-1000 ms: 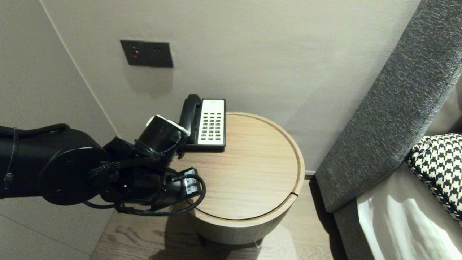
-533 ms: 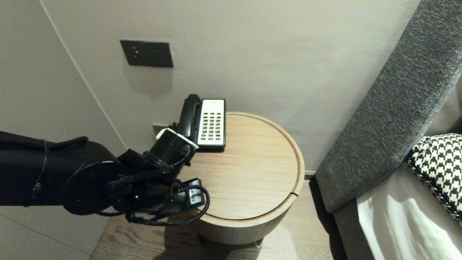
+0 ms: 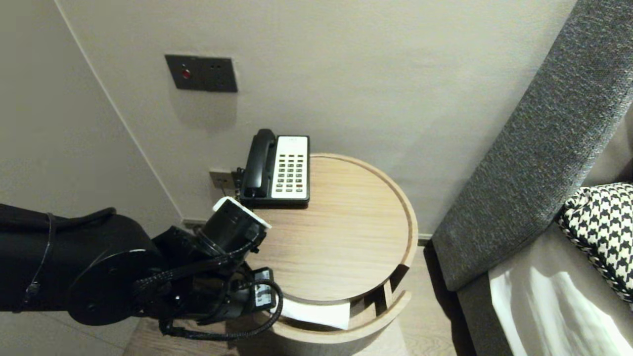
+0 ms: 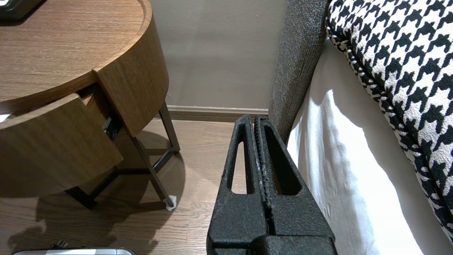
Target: Open the nightstand drawer
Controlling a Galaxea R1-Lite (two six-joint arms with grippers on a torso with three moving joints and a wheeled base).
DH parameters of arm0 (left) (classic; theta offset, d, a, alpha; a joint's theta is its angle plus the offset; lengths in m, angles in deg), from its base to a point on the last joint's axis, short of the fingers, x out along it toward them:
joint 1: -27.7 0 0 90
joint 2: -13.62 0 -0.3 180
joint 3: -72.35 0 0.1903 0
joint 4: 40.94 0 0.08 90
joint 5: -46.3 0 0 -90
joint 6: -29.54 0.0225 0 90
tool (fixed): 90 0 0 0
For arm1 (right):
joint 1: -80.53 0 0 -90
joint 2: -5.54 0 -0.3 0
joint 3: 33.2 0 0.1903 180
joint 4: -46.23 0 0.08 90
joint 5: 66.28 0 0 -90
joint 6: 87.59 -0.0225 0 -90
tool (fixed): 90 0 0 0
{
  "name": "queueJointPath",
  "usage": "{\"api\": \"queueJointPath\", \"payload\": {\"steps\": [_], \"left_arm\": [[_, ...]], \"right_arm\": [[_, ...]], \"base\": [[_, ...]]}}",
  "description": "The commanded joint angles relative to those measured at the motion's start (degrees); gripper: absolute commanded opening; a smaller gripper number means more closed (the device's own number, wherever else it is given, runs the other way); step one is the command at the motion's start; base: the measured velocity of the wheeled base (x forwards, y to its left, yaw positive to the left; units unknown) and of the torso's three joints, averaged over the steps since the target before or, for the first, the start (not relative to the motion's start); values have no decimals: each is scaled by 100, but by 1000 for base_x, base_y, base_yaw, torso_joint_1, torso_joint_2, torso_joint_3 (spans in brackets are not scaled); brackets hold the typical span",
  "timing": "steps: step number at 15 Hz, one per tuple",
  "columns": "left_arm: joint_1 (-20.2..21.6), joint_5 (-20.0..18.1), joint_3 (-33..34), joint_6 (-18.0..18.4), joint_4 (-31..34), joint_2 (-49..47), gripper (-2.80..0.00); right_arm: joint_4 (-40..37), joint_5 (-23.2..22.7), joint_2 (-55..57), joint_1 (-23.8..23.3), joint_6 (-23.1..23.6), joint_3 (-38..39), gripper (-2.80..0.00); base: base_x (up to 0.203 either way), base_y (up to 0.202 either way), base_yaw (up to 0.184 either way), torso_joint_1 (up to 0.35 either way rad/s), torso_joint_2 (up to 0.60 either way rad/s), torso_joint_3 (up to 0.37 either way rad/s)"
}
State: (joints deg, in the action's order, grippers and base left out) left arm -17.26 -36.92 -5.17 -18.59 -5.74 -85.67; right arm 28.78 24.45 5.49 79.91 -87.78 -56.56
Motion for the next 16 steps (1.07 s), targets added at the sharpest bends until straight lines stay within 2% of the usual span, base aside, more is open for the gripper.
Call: {"api": "queueJointPath", "payload": {"steps": [1, 7, 13, 16], "left_arm": [[-36, -1, 191, -30, -65, 188, -280], [-305, -61, 998, -15, -220, 684, -280], [-780, -71, 1533, -39, -304, 1036, -280], [-995, -71, 1667, -278, -303, 1114, -280]], "right_arm": [[5, -3, -4, 1, 1, 229, -280], [5, 1, -4, 1, 1, 229, -280], [5, 6, -4, 1, 1, 229, -280], [5, 5, -4, 1, 1, 229, -280]], "base": [[0, 0, 0, 0, 0, 0], [0, 0, 0, 0, 0, 0], [0, 0, 0, 0, 0, 0], [0, 0, 0, 0, 0, 0]]}}
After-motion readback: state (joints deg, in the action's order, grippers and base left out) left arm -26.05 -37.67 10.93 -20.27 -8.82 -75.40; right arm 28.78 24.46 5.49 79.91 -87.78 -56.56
